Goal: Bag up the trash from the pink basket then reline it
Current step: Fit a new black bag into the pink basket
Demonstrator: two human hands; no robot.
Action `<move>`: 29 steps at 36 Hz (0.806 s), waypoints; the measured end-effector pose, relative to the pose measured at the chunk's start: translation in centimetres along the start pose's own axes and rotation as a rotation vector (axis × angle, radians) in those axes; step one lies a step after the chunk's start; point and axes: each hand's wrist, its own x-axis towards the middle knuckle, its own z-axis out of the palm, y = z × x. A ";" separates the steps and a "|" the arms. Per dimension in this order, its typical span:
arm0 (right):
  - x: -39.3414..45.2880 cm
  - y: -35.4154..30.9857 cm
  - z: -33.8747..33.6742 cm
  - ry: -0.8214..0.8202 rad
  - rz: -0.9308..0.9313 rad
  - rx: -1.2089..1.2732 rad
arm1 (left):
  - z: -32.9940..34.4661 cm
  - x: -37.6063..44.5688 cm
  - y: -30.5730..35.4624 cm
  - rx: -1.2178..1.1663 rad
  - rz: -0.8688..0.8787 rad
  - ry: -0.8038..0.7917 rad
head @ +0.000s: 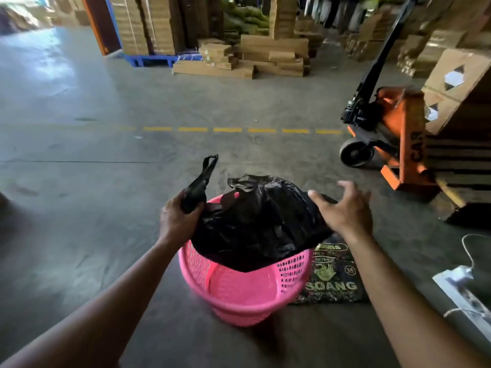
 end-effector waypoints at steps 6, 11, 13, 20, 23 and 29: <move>3.2 -5.9 5.7 -0.288 -0.111 -0.302 | -0.8 -2.1 1.4 0.143 0.158 -0.079; 2.9 -7.4 9.8 -0.458 -0.109 -0.473 | -1.4 -2.7 1.6 0.154 0.176 -0.033; 2.1 -7.5 11.4 -0.473 -0.086 -0.314 | -1.7 -2.8 2.0 0.146 0.160 0.059; -1.1 -4.5 16.8 -0.556 0.315 0.860 | -1.0 -4.5 2.2 0.107 0.119 0.191; -2.5 -2.0 17.4 -0.560 0.345 0.562 | 0.3 -5.0 0.9 0.180 0.093 -0.002; -3.0 0.3 15.4 -0.340 -0.055 -0.094 | 1.6 -5.0 0.5 0.370 0.066 -0.084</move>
